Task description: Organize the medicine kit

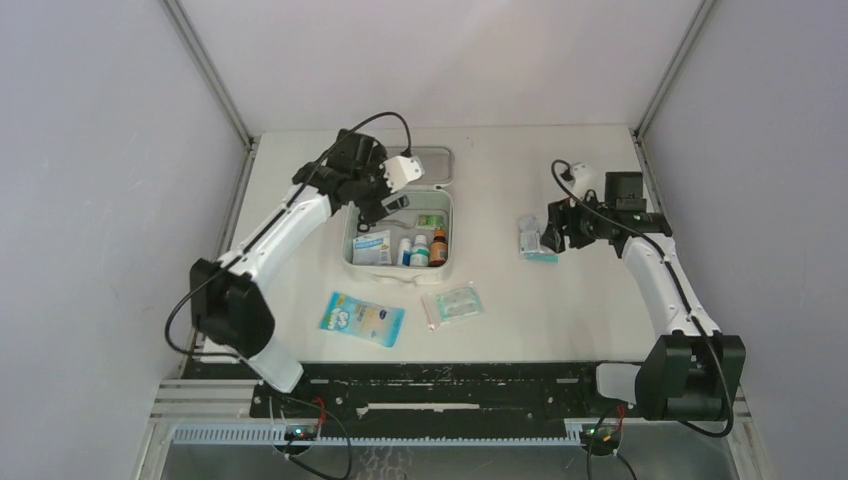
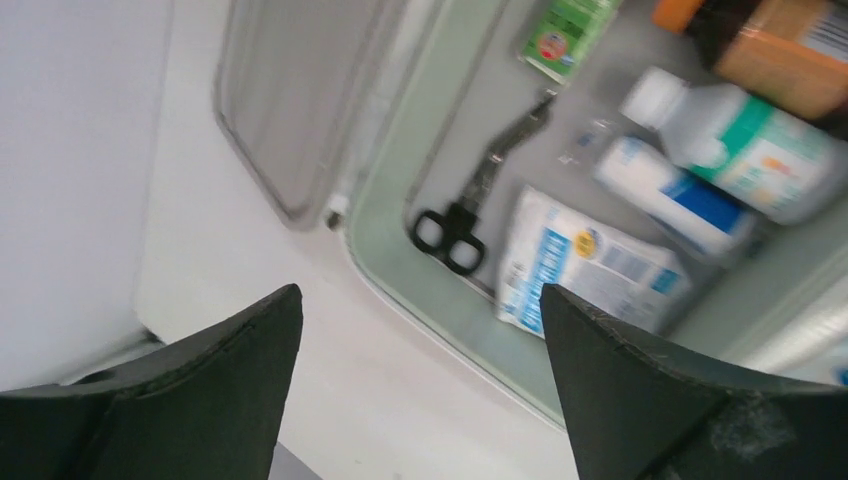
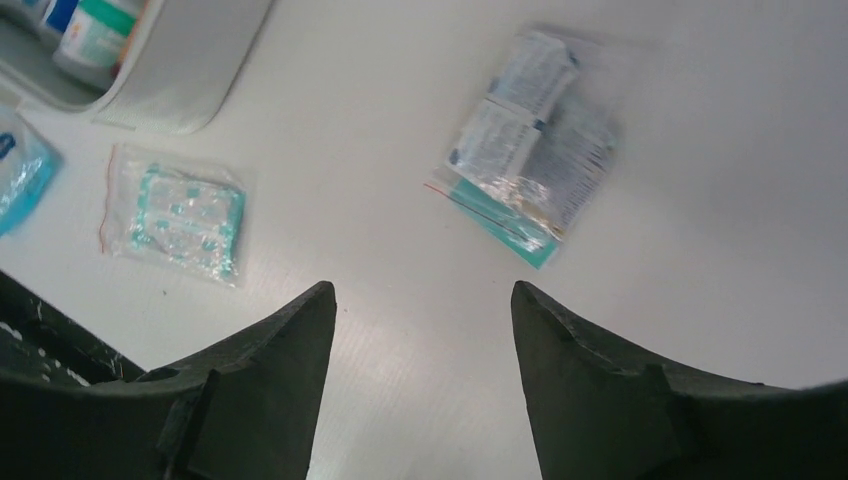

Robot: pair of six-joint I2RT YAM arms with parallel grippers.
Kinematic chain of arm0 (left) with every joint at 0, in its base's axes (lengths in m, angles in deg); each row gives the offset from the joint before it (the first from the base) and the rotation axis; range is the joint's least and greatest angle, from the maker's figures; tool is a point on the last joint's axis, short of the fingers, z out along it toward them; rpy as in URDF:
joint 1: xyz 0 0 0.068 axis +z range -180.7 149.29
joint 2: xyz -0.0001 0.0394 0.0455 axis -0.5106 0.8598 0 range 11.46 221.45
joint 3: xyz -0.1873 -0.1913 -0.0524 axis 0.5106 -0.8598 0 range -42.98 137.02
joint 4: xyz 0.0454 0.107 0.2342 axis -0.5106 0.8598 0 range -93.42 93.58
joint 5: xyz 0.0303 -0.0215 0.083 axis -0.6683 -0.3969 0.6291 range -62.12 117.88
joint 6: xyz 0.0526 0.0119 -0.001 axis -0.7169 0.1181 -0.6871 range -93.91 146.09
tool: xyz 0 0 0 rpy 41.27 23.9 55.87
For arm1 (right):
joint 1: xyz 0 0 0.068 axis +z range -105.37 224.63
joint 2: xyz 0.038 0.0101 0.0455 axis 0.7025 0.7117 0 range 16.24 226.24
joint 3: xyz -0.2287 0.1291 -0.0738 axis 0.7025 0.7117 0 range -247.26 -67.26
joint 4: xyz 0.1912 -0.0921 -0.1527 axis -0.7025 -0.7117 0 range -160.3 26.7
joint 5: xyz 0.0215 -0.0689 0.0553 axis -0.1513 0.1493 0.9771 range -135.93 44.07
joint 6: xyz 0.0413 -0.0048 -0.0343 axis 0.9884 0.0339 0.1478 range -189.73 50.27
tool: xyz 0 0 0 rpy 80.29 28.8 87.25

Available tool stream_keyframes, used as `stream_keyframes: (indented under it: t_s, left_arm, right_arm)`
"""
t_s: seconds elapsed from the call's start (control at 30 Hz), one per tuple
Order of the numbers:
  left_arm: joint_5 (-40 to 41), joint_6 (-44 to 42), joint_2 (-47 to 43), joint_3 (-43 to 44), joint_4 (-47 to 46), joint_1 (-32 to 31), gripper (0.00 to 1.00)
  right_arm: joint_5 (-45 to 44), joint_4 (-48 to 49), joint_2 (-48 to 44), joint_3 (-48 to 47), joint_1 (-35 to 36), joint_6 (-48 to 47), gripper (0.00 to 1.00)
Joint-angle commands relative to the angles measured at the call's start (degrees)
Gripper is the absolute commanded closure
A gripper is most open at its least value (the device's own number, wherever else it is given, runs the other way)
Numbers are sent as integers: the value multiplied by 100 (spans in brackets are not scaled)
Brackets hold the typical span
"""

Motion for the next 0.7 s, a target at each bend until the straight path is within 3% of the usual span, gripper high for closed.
stream_keyframes:
  t_s: [0.0, 0.07, 0.37, 0.67]
  left_arm:
    - [-679, 514, -1094, -925, 237, 23, 3]
    - [-1033, 269, -1508, -1462, 457, 23, 0]
    - [-1744, -470, -2858, -3135, 1542, 23, 2]
    - [-1472, -492, -3020, -4091, 1194, -38, 8]
  right_arm:
    - [257, -72, -53, 66, 564, -567, 34]
    - [464, -114, -33, 78, 839, -731, 32]
    - [640, 82, 238, 265, 2390, -1204, 30]
    - [-6, 331, 978, 170, 3576, -1014, 32]
